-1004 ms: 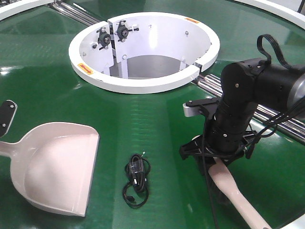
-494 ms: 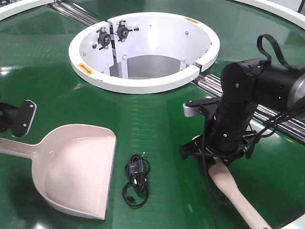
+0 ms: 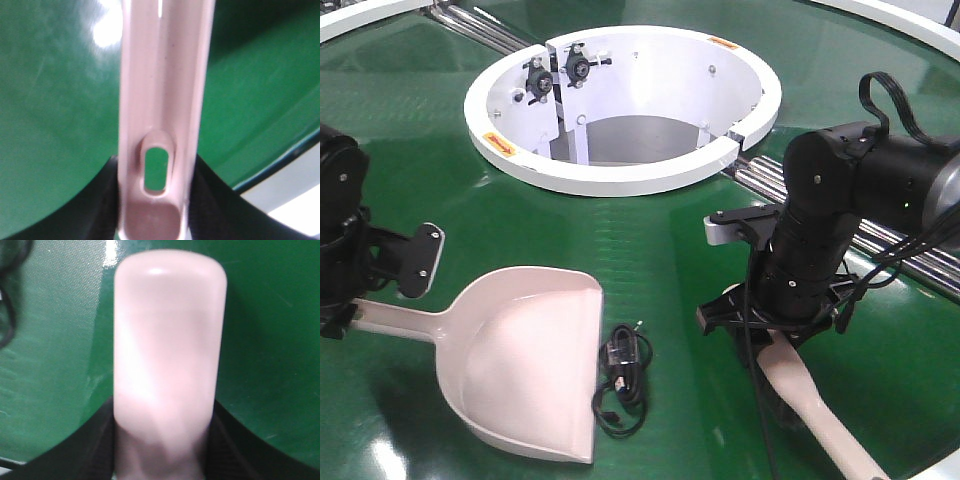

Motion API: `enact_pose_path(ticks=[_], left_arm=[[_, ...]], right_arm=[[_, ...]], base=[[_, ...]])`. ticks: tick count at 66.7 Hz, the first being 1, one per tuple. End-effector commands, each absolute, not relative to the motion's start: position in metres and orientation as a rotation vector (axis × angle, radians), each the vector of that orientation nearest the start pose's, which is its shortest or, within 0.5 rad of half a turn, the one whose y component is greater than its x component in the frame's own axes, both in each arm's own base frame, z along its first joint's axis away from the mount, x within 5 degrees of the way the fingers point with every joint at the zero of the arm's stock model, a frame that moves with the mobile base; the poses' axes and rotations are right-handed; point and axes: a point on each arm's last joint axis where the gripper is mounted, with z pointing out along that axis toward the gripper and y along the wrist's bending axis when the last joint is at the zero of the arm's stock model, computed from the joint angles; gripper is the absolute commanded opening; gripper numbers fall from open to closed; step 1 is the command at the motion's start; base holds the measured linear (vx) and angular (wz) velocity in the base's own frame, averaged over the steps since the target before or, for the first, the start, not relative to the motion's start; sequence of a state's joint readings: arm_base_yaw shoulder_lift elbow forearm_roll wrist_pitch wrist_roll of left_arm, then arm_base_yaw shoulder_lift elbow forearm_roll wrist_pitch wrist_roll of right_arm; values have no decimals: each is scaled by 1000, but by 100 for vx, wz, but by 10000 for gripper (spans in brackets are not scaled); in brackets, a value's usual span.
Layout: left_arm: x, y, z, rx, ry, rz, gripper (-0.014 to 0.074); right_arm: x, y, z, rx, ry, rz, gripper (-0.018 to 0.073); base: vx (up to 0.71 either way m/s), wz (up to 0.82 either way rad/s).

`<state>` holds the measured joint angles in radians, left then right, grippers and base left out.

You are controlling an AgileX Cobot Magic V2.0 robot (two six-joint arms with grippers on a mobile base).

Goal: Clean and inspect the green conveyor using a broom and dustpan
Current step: 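Slide the dustpan with the left gripper up against the black cable, then sweep the black cable into the dustpan with the right-held brush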

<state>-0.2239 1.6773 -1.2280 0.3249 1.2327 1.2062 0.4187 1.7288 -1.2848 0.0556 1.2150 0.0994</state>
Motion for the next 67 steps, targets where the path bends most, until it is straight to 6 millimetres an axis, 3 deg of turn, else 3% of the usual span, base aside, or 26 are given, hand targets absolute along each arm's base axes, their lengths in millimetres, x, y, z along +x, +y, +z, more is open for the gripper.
enact_pose_path(ticks=[1,67], left_arm=[[305,-57,257,2242,2319,390,-24],[304,-61,256,2261,2304,389,-23]], right_arm=[[293,134,260,-458,3053,104,-5],[293,134,260,-458,3052,104,-5]], base=[[0,0],[0,0]])
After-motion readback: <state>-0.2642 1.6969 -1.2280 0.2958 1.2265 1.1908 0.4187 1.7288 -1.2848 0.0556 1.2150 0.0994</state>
